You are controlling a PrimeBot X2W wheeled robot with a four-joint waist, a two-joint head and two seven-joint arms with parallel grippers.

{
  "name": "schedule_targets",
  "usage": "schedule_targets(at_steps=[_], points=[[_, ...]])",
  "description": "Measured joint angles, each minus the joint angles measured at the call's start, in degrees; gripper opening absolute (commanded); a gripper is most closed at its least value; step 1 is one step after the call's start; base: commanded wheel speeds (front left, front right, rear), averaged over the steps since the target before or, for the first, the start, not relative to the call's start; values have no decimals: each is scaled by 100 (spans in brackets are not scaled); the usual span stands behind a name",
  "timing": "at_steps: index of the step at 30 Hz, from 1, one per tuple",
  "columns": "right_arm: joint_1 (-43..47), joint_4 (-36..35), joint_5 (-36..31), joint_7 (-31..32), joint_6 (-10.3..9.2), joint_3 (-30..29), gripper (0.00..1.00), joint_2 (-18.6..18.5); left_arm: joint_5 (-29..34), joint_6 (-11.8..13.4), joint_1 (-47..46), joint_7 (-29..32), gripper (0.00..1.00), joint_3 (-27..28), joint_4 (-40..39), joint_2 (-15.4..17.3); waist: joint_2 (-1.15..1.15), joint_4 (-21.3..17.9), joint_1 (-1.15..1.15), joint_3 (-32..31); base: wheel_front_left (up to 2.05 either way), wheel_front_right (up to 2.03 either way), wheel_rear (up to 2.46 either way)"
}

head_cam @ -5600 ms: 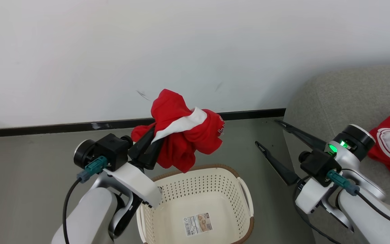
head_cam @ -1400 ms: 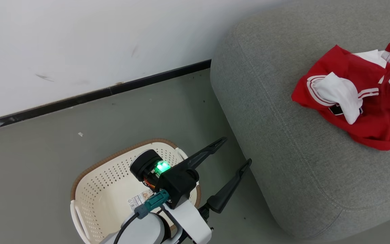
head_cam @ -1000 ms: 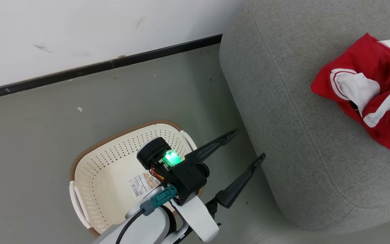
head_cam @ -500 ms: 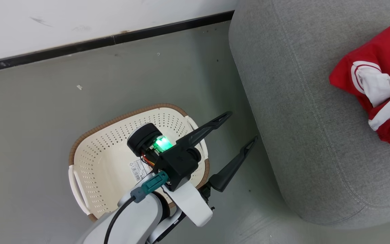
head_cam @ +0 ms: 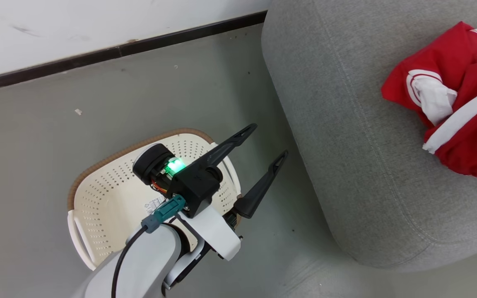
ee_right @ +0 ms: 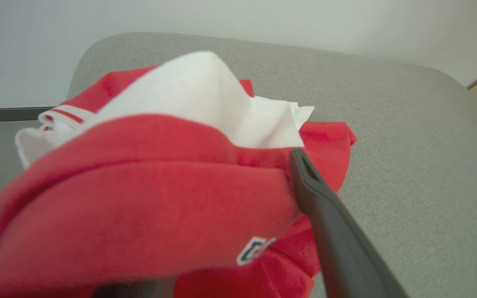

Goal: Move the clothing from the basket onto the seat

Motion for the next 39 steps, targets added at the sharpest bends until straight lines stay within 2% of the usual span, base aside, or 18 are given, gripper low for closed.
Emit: schedule_targets(at_steps=[15,24,33,39], points=[[1039,-625,-27,-56,0,-77,100,91,-247,57,107,-144,100,277,315,170,0,-512,0,-297,0,0,0],[1669,-1260,-62,-57,0,-490,100,18,-348,134,336,-215,100,404,414,205,0,-840,0,-526,0,0,0],[1715,-2073,-64,-57,0,-661,100,-70,-414,279,476,-408,100,673,434,230,0,-1065,0,-753,0,0,0],[1705,-2520,-304,-57,0,-470,100,156,-467,476,647,-614,100,920,452,258,0,-1005,0,-941,0,0,0]])
